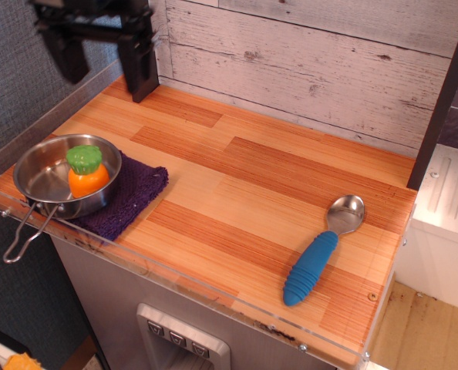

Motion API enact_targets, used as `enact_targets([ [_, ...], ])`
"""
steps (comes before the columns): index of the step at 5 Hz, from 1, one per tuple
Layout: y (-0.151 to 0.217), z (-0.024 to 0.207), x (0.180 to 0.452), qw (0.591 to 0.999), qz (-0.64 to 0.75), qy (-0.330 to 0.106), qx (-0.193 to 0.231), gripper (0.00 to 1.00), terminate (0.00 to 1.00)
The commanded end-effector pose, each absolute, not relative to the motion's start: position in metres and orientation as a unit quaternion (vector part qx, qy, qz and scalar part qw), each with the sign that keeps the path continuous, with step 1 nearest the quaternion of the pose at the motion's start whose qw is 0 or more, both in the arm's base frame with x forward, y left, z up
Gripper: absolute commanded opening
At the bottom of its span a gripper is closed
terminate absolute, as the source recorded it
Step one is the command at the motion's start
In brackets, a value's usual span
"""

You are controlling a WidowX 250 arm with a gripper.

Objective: Put the carrot into the pot.

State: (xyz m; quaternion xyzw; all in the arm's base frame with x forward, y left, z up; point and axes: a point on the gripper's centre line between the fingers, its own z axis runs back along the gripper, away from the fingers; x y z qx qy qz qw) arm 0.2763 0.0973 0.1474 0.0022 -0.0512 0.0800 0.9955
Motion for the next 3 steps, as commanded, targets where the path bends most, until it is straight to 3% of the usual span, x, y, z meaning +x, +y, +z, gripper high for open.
enact_targets([
  [1,0.0905,0.1542,0.2904,0.997,0.027,-0.069,0.001,1.0,0.0],
  [2,0.0905,0.1482,0.2931,0.998,0.008,-0.054,0.033,1.0,0.0],
  [3,0.0905,0.1482,0.2931,0.998,0.008,-0.054,0.033,1.0,1.0],
])
